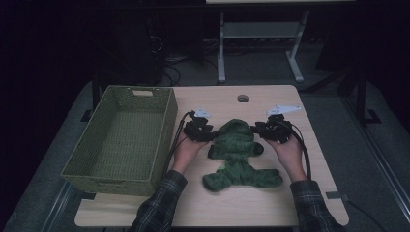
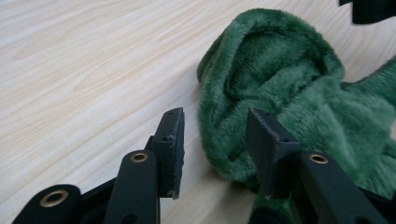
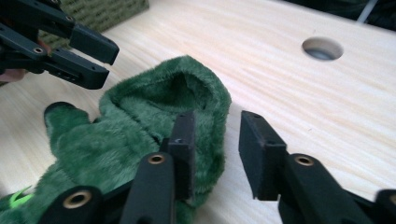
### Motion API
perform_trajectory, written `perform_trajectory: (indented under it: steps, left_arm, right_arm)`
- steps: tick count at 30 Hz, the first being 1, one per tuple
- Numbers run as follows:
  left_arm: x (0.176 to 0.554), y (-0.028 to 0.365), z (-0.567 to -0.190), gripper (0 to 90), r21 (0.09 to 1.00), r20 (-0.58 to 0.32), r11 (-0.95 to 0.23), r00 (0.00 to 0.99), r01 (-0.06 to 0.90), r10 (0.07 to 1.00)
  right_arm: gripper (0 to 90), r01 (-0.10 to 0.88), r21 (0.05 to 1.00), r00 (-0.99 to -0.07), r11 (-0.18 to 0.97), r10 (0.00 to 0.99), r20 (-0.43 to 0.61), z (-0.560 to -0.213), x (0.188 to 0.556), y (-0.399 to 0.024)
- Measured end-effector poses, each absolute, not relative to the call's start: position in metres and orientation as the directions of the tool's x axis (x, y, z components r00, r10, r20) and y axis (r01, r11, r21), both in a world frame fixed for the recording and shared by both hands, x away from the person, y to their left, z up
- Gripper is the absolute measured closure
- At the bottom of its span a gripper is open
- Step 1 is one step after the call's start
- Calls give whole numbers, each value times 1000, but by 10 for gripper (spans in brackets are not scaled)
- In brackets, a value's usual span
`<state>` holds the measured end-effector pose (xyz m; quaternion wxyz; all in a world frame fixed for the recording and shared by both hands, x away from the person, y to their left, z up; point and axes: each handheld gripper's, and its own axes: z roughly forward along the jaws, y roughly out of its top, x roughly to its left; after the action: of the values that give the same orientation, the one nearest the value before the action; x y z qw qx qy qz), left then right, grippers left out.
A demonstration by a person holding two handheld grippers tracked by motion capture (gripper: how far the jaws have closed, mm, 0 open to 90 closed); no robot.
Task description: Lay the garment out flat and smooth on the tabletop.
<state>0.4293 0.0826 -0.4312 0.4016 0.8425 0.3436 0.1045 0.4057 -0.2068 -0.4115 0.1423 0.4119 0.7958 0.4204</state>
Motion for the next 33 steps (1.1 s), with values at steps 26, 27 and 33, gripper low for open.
perform_trajectory:
  steps: [26, 27, 33]
  left_arm:
    - [449, 76, -464, 892, 758, -53, -449, 731, 472, 680]
    - [451, 75, -471, 892, 745, -64, -454, 730, 488, 680]
    - [454, 72, -475, 891, 747, -56, -455, 727, 486, 684]
  right_arm:
    - [861, 543, 743, -601, 392, 799, 18, -453, 425, -213]
    - [862, 562, 731, -597, 387, 802, 35, -463, 425, -216]
    - [861, 581, 702, -601, 413, 799, 27, -472, 427, -217]
